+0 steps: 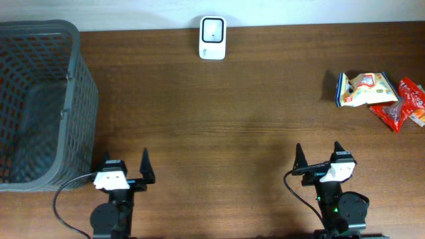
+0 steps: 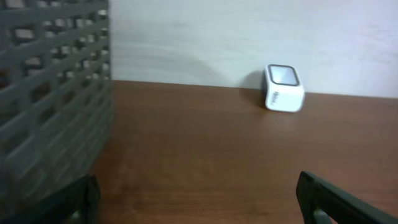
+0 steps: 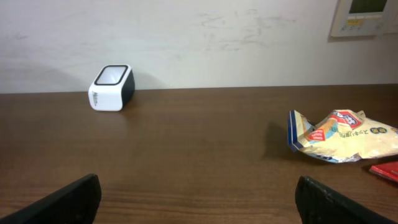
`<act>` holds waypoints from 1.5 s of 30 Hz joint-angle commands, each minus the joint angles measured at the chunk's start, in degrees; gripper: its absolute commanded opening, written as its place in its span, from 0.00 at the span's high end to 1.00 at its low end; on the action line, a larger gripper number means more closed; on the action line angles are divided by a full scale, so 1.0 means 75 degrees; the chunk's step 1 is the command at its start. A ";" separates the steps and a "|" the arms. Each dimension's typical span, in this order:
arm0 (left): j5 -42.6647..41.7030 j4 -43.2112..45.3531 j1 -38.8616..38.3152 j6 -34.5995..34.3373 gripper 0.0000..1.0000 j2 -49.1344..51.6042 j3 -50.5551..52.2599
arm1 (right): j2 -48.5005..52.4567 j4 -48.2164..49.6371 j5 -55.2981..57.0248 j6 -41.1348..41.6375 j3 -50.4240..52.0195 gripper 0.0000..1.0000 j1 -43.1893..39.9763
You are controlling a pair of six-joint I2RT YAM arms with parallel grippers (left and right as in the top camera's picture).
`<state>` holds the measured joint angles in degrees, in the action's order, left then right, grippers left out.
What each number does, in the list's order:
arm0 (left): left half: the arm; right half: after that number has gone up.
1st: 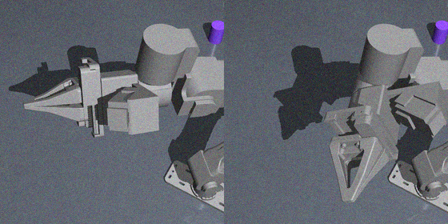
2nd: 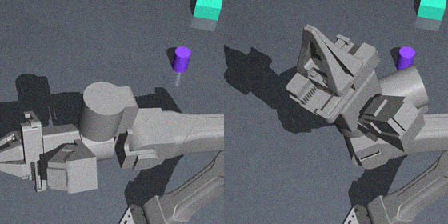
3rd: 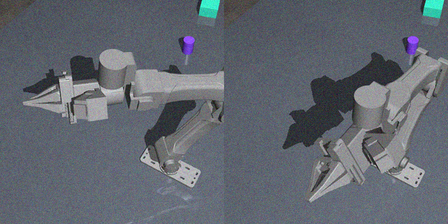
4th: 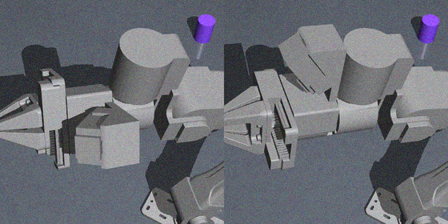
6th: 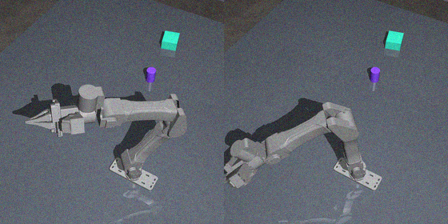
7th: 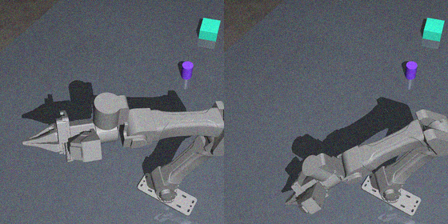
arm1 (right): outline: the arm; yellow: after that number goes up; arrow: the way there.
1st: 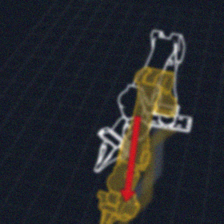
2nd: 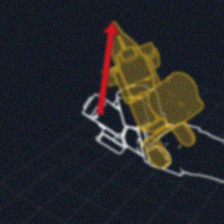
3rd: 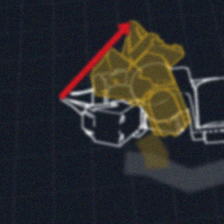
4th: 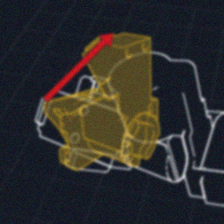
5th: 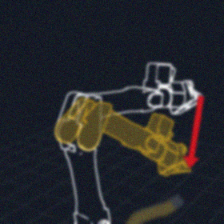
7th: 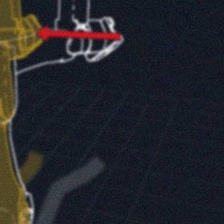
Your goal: Scan the item barcode
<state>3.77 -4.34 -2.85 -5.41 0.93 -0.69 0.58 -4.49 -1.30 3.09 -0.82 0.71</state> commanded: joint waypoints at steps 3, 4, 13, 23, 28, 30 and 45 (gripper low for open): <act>-0.0122 -0.0061 0.0685 -0.0087 0.01 -0.0087 0.0023 | -0.0052 -0.0009 0.0067 0.0079 0.0067 0.01 -0.0047; -0.0163 -0.0064 0.0685 0.0239 0.01 -0.0087 0.0023 | -0.0052 -0.0009 0.0067 0.0079 0.0067 0.01 -0.0047; -0.0341 -0.0090 0.0682 0.0361 0.01 -0.0087 0.0020 | -0.0052 -0.0009 0.0064 0.0079 0.0067 0.01 -0.0047; -0.0341 -0.0064 0.0682 0.0729 0.01 -0.0085 0.0020 | -0.0052 -0.0009 0.0067 0.0079 0.0067 0.01 -0.0047; -0.0341 -0.0064 0.0682 0.0729 0.01 -0.0085 0.0020 | -0.0052 -0.0009 0.0064 0.0079 0.0067 0.01 -0.0047; -0.0341 -0.0067 0.0682 0.0729 0.01 -0.0085 0.0020 | -0.0052 -0.0009 0.0064 0.0079 0.0067 0.01 -0.0047; -0.0341 -0.0064 0.0682 0.0729 0.01 -0.0085 0.0020 | -0.0052 -0.0009 0.0064 0.0079 0.0067 0.01 -0.0047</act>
<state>2.24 -4.54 2.02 -1.04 0.84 -0.69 0.58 -4.49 -1.30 3.05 -0.82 0.71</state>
